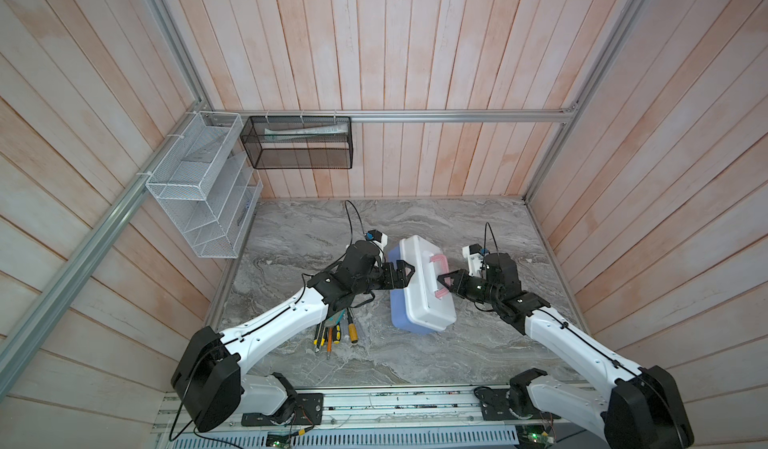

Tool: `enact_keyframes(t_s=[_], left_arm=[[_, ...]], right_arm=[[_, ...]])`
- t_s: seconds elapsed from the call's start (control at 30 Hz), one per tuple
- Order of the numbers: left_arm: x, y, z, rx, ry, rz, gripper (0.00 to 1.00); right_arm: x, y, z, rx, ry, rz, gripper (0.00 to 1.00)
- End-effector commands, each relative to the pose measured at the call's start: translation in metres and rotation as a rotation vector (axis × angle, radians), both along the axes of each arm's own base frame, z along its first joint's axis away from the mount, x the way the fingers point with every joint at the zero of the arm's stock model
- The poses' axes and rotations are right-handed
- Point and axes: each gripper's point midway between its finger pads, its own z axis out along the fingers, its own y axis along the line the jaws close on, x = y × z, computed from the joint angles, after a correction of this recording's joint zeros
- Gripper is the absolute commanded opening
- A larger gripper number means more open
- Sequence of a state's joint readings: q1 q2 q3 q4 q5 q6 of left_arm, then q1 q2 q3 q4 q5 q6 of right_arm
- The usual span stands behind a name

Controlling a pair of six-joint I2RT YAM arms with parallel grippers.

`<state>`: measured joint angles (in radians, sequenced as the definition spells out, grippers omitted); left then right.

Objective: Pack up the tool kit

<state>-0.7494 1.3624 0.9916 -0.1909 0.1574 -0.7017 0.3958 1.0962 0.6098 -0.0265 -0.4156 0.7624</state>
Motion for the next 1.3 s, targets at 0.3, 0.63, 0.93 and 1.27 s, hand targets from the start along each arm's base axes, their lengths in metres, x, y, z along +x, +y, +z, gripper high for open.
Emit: enact_keyframes(t_s=[0.3, 0.63, 0.93, 1.27], left_arm=[[0.003, -0.013, -0.006, -0.035, 0.046, 0.01, 0.96], [0.003, -0.02, 0.006, -0.101, 0.085, 0.032, 0.96], [-0.002, -0.033, 0.009, -0.178, 0.125, 0.009, 0.96], [-0.003, -0.039, -0.018, -0.109, 0.234, 0.012, 0.96]], right_arm=[[0.006, -0.023, -0.014, -0.228, -0.075, -0.007, 0.0], [0.006, -0.011, -0.007, -0.21, -0.107, 0.033, 0.0], [0.006, -0.003, -0.011, -0.202, -0.1, 0.045, 0.0], [0.007, 0.003, -0.013, -0.218, -0.102, 0.057, 0.0]])
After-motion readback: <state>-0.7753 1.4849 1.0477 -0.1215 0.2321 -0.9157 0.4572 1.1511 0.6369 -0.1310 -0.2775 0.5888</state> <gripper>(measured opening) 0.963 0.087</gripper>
